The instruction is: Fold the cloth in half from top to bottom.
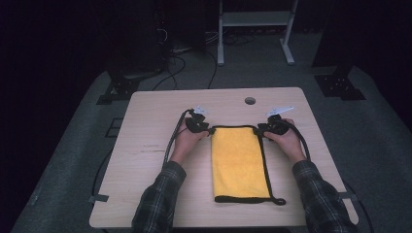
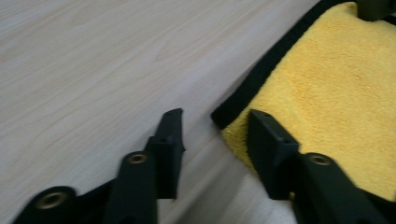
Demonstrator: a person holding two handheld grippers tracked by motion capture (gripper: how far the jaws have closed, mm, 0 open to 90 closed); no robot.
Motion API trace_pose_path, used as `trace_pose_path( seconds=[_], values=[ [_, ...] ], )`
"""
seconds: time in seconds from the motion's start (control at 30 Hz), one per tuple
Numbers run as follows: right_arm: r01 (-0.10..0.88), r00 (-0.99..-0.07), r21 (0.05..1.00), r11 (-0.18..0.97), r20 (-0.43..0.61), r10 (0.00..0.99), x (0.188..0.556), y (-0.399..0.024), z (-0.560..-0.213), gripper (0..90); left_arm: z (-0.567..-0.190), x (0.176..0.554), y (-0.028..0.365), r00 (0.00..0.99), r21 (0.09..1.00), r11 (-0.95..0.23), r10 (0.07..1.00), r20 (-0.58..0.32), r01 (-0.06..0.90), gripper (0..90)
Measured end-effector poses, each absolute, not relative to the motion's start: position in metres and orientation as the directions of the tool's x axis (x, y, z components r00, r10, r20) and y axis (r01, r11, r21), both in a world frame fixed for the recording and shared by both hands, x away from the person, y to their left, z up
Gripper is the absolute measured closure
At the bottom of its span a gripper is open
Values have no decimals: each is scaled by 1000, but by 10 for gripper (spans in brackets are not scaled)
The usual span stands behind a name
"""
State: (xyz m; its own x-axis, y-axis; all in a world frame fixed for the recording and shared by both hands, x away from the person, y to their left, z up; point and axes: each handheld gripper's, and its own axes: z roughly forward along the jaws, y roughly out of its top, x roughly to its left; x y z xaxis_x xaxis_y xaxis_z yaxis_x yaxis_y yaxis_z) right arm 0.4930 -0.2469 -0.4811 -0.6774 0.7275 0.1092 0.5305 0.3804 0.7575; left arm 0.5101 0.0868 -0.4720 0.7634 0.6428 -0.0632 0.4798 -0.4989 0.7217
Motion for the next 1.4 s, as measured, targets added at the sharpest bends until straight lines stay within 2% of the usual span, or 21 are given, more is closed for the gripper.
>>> trace_pose_path(
  seconds=[0.1, 0.17, 0.27, 0.57, 0.87, 1.1, 1.4],
  values=[
    [536, -686, 750, 388, 119, 718, 492, -246, -480, 706, -471, 508, 84, 768, 712, -500, 635, -85, 492, 737],
    [544, -685, 743, 390, 125, 718, 492, -245, -480, 756, -471, 508, 83, 762, 706, -486, 636, -118, 515, 801],
    [562, -679, 735, 379, 148, 719, 491, -244, -479, 815, -470, 508, 81, 752, 698, -481, 647, -124, 530, 849],
    [577, -644, 735, 355, 142, 751, 492, -240, -467, 835, -455, 512, 88, 737, 730, -444, 665, -120, 520, 859],
    [488, -675, 807, 333, 107, 730, 486, -237, -422, 835, -408, 499, 99, 761, 797, -437, 647, -45, 418, 858],
    [439, -718, 838, 325, 109, 688, 461, -243, -413, 835, -400, 469, 108, 797, 819, -424, 600, -67, 387, 858],
    [409, -763, 841, 353, 104, 638, 425, -245, -416, 835, -403, 433, 116, 818, 808, -414, 557, -141, 420, 858]
  ],
)
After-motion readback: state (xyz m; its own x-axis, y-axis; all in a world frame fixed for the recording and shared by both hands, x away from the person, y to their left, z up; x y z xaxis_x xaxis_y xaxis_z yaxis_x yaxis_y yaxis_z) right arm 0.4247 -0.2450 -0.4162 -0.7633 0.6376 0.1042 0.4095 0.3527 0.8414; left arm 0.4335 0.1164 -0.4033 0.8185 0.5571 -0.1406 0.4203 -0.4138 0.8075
